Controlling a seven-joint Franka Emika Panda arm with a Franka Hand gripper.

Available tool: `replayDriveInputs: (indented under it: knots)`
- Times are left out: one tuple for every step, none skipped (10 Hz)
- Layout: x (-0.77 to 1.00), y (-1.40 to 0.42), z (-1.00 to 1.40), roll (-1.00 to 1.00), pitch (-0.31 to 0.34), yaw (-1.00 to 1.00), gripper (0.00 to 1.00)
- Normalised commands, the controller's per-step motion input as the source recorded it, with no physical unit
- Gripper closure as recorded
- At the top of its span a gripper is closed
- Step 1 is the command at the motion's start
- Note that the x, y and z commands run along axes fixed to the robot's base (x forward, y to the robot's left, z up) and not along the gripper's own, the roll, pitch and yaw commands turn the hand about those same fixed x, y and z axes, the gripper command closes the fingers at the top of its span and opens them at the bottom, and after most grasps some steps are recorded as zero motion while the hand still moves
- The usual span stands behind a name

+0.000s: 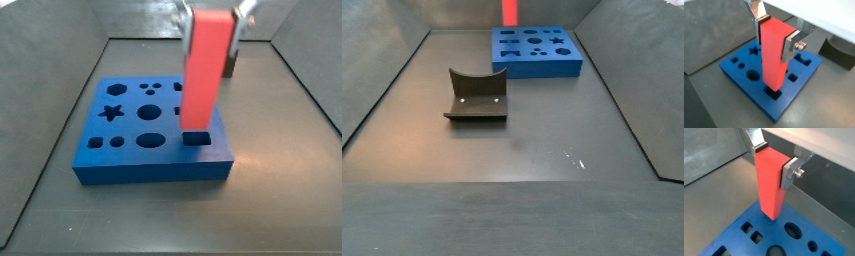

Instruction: Insert the rectangle object.

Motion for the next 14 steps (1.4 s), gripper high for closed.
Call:
replayDriveInputs:
  knots:
    - [0.29,-0.06,-0.52,0.0,0.011,0.05,1.0]
    - [0.16,-0.05,-0.43,0.0,0.0,0.06,1.0]
    - [0.17,-0.05,-0.3,0.0,0.013,0.05,1.0]
    - [0.06,-0.05,-0.28,0.0,0.007,0.05,1.0]
    - [-0.16,0.0,-0.28,0.0,0.0,0.09,1.0]
    - [-0.23,0.0,-0.23,0.0,-0.01,0.1,1.0]
    - [-0.16,0.0,-0.2,0.0,-0.027,0.1,1.0]
    - [-0.07,0.0,-0.25,0.0,-0.017,0.08,1.0]
    - [0.0,0.0,-0.29,0.0,-0.02,0.07,1.0]
    - [0.0,0.0,-0.33,0.0,-0.016,0.06,1.0]
    - [0.0,0.0,-0.39,0.0,-0.039,0.01,1.0]
    - [0.0,0.0,-0.42,0.0,-0.043,0.0,1.0]
    - [0.0,0.0,-0.39,0.0,-0.059,0.0,1.0]
    - [0.0,0.0,-0.31,0.01,-0.024,0.0,1.0]
